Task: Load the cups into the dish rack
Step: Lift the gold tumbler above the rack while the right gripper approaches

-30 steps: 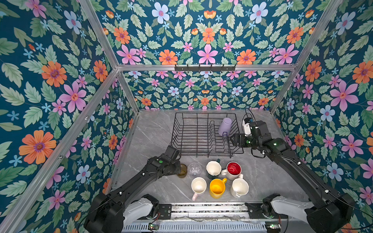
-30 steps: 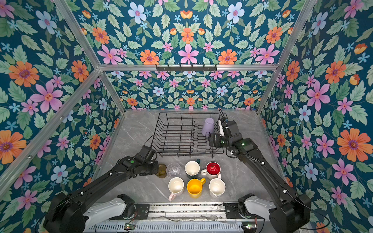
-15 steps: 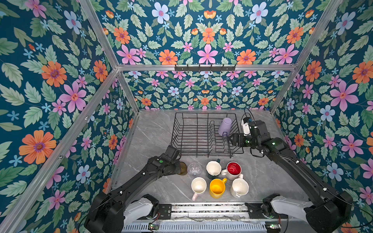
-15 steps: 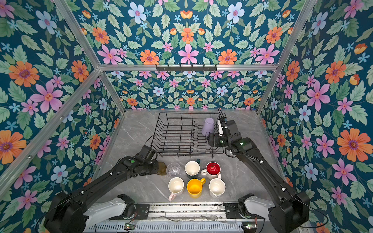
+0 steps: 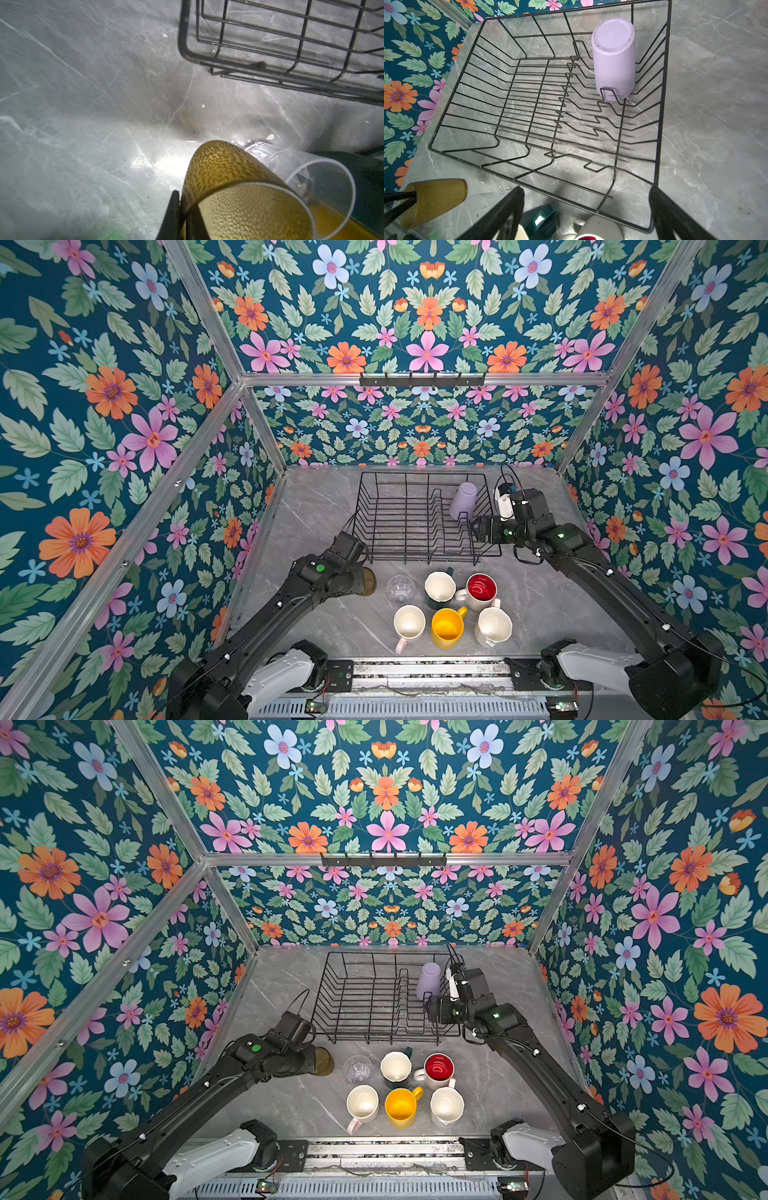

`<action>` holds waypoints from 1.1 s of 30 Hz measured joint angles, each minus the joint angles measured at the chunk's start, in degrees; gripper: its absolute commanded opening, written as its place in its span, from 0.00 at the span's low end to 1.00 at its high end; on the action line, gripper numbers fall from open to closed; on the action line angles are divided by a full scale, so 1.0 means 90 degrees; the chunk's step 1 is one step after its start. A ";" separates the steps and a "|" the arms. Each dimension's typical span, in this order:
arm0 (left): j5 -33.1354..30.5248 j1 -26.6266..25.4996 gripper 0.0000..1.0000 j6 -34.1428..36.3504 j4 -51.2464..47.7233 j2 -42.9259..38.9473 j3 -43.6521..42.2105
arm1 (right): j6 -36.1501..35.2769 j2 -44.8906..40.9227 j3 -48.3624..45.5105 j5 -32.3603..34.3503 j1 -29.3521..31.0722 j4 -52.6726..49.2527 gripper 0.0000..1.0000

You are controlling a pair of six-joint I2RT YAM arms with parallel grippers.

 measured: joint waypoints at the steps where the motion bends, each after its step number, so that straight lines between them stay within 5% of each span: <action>1: -0.0102 0.0000 0.00 0.0027 -0.0138 -0.0063 0.0146 | 0.0002 -0.0002 0.0000 -0.0012 -0.0002 0.0010 0.93; 9: -0.0486 0.0015 0.00 0.0568 -0.0418 -0.0233 0.1610 | 0.0078 -0.0165 0.0036 -0.0260 0.0005 0.0056 0.93; 14: -0.0017 0.0396 0.00 0.1039 0.0362 -0.0211 0.1991 | 0.0168 -0.0398 0.0032 -0.0712 0.0002 0.0185 0.93; 22: 0.2674 0.1161 0.00 0.1256 0.2708 0.0068 0.1392 | 0.0627 -0.0882 -0.0403 -0.2273 0.0000 0.1027 0.93; 29: 0.5039 0.1307 0.00 0.0403 0.5338 0.0141 0.0440 | 0.1649 -0.1054 -0.1054 -0.3857 0.0000 0.2941 0.93; 33: 0.5775 0.1309 0.00 -0.0063 0.6448 0.0141 0.0199 | 0.2242 -0.0852 -0.1132 -0.4517 0.0017 0.4075 0.93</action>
